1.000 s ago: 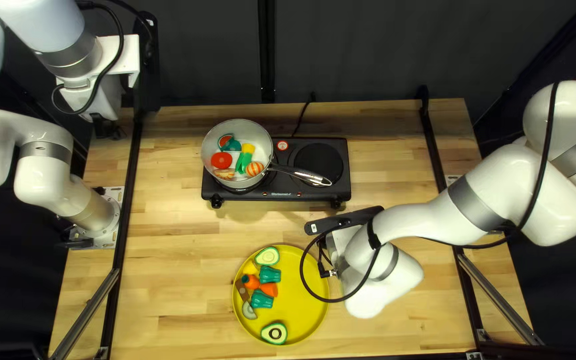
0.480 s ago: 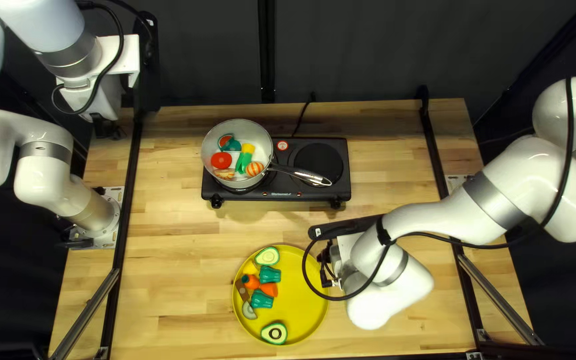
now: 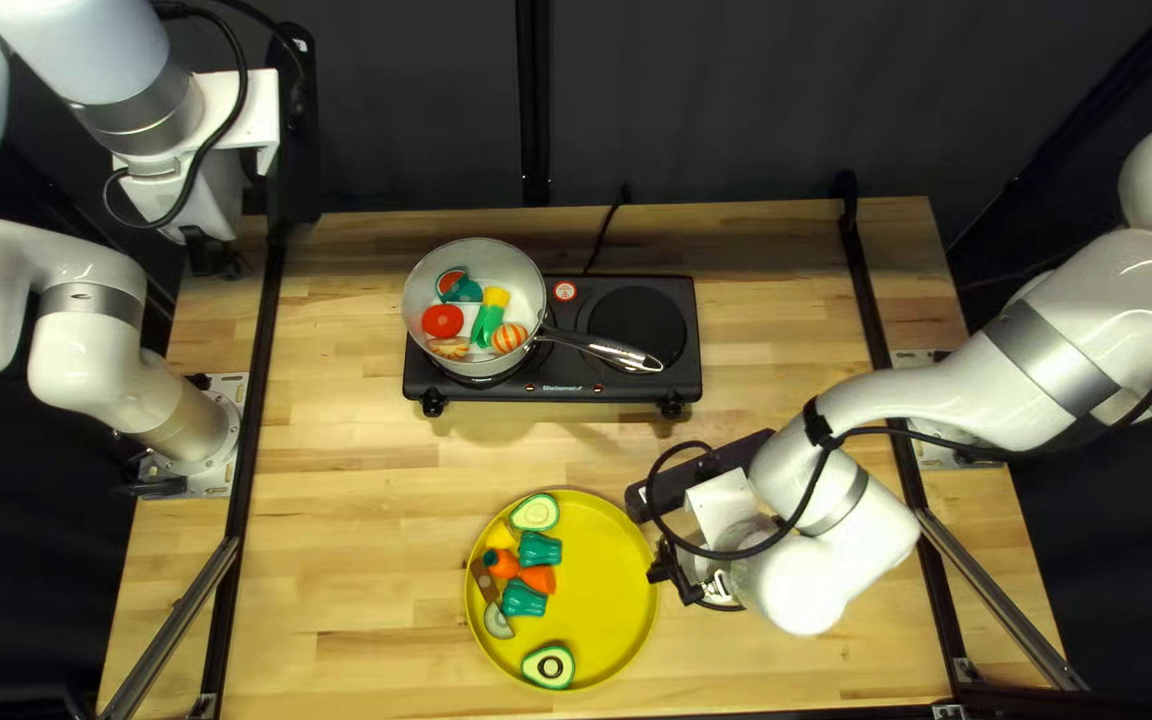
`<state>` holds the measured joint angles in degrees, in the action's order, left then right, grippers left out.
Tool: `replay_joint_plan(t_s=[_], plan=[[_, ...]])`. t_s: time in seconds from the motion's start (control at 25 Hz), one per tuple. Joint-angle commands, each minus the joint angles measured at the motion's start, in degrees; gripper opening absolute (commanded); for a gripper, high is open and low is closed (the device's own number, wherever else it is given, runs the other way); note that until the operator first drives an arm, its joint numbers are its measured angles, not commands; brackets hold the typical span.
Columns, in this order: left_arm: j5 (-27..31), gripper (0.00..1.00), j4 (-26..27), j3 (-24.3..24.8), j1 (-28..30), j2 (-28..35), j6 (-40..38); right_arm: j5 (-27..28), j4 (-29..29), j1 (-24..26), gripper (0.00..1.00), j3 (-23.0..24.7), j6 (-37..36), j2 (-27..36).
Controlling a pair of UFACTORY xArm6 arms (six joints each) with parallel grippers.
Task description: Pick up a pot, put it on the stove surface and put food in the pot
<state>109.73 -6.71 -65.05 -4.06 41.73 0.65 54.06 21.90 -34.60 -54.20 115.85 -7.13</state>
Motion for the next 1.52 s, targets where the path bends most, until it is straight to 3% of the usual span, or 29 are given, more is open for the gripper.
replay_joint_plan(t_s=[0.04, 0.12, 0.28, 0.6, 0.8, 1.08, 1.52], plan=[[0.0, 1.0, 0.0, 0.0, 0.0, 0.0, 0.0, -0.01, 0.0, 0.0, 1.0, 0.0, -0.01, 0.0], [0.0, 1.0, 0.0, 0.0, 0.0, 0.0, 0.0, -4.6, 2.13, 0.36, 1.0, 0.84, -2.68, -0.79], [0.0, 1.0, 0.0, 0.0, 0.0, 0.0, 0.0, -6.91, 3.05, -0.8, 1.0, -8.85, -14.0, -9.07], [0.0, 1.0, 0.0, 0.0, 0.0, 0.0, 0.0, -8.32, -6.48, -0.6, 1.0, -24.96, -31.33, -20.76], [0.0, 1.0, 0.0, 0.0, 0.0, 0.0, 0.0, -9.43, -11.04, -0.88, 1.0, -29.18, -39.21, -23.7], [0.0, 1.0, 0.0, 0.0, 0.0, 0.0, 0.0, -12.46, -14.96, -0.11, 1.0, -31.43, -48.02, -27.26], [0.0, 1.0, 0.0, 0.0, 0.0, 0.0, 0.0, -15.55, -16.02, 1.11, 1.0, -32.66, -51.23, -30.25]])
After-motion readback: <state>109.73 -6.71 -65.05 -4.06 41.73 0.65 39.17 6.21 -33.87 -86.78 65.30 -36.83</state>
